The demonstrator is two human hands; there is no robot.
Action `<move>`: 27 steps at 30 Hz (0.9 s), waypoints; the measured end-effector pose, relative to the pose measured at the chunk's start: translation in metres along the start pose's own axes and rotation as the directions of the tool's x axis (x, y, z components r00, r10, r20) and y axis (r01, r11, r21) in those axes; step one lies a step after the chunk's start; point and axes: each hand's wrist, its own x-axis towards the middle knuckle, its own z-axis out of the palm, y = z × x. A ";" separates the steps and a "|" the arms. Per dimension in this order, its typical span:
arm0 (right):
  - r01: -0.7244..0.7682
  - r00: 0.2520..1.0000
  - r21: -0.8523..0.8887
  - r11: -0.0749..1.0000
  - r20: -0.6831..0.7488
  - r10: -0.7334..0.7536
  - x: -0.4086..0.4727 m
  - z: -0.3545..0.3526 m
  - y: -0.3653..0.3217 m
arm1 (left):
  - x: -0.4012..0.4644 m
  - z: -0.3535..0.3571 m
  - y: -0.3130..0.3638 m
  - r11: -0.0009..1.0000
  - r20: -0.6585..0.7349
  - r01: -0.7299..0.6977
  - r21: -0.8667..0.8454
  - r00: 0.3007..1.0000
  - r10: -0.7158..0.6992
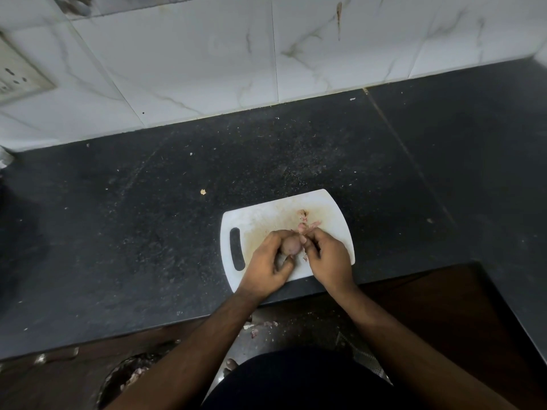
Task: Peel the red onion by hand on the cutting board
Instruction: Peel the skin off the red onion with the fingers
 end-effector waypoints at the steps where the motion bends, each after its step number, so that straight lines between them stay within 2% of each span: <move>1: 0.003 1.000 -0.019 1.000 -0.008 -0.003 0.000 0.001 0.000 | 0.000 0.001 -0.001 1.000 -0.007 -0.003 0.001 1.000 0.003; 8: -0.001 0.991 0.076 0.997 -0.133 0.011 0.002 -0.005 -0.001 | -0.002 0.004 -0.004 0.997 -0.006 0.062 0.037 0.998 -0.062; 14: 0.196 0.981 0.057 0.979 -0.010 -0.196 -0.009 -0.006 0.000 | 0.000 0.005 -0.005 0.996 0.052 0.060 0.067 0.997 -0.064; 18: 0.214 0.977 0.129 0.968 -0.049 -0.210 -0.008 -0.009 0.000 | 0.001 0.005 -0.002 0.997 -0.010 0.071 0.008 0.997 -0.071; 23: 0.302 0.953 0.030 0.953 -0.041 -0.301 -0.006 -0.017 0.007 | 0.004 0.006 -0.003 0.995 0.006 -0.002 0.103 1.000 0.001; 27: 0.372 0.926 -0.099 0.923 -0.023 -0.376 -0.005 -0.026 0.012 | 0.005 0.008 -0.007 0.984 0.047 -0.009 0.180 0.999 0.001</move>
